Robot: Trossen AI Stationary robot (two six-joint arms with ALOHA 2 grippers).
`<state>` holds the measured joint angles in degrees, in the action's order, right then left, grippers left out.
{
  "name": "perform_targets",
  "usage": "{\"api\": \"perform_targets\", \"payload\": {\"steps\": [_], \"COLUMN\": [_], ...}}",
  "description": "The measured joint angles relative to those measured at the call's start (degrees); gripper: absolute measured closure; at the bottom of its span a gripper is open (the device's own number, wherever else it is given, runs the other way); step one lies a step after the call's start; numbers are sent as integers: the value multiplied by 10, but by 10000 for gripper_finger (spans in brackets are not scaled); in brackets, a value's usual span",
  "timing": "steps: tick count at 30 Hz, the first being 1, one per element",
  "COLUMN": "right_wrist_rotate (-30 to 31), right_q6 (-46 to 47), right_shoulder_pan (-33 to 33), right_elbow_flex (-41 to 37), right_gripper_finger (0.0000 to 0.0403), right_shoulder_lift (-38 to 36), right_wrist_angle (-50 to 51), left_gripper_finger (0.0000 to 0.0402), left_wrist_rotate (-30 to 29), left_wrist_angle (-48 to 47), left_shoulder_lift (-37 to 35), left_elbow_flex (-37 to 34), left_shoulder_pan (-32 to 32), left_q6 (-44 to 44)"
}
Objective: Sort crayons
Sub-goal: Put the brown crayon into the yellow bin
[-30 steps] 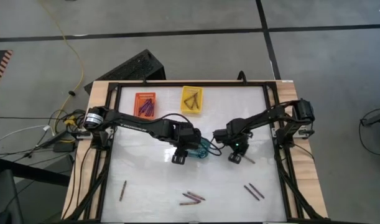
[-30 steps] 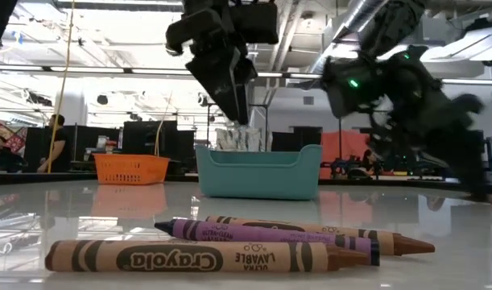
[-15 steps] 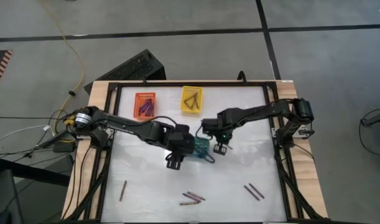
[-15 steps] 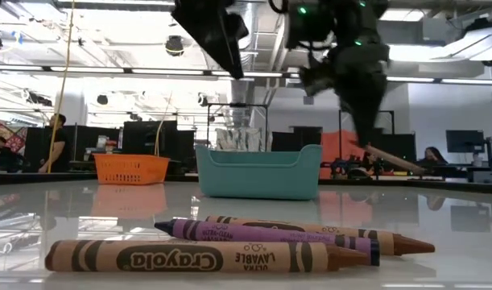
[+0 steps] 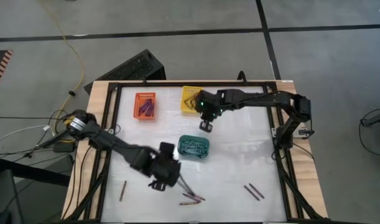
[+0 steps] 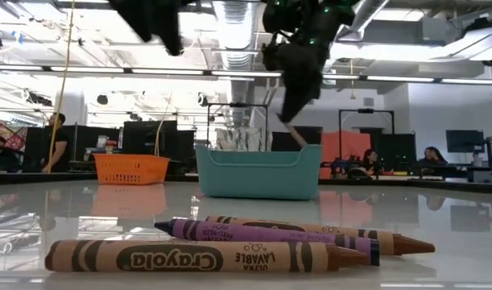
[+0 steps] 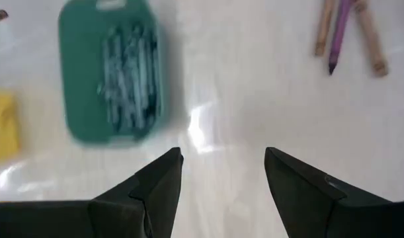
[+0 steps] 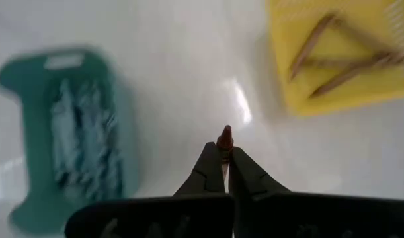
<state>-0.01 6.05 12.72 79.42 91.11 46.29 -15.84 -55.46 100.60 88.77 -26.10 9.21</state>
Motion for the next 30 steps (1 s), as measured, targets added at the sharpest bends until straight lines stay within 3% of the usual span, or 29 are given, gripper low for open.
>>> {"api": "perform_targets", "payload": {"steps": [6, 11, 16, 22, 30], "right_wrist_rotate": [-22, -82, -135, -145, -174], "right_q6": [-35, -51, -56, -47, 25], "right_shoulder_pan": [65, 106, 129, 152, 167], "right_elbow_flex": [0, 0, 0, 0, 1], "right_gripper_finger": [403, 403, 403, 403, 403], "right_shoulder_lift": [0, 0, 0, 1, 85], "right_wrist_angle": [-86, -163, -234, -288, -344], "left_gripper_finger": [196, 196, 196, 196, 196], "left_wrist_rotate": [-62, -106, -88, -61, -12], "left_wrist_angle": [-88, -137, -161, -186, -221], "left_shoulder_lift": [0, 1, 1, 1, 1], "left_elbow_flex": [-3, -28, -65, -82, -82], "left_shoulder_pan": [-80, -148, -202, -270, -361], "left_q6": [169, 327, 505, 717, 984]}}
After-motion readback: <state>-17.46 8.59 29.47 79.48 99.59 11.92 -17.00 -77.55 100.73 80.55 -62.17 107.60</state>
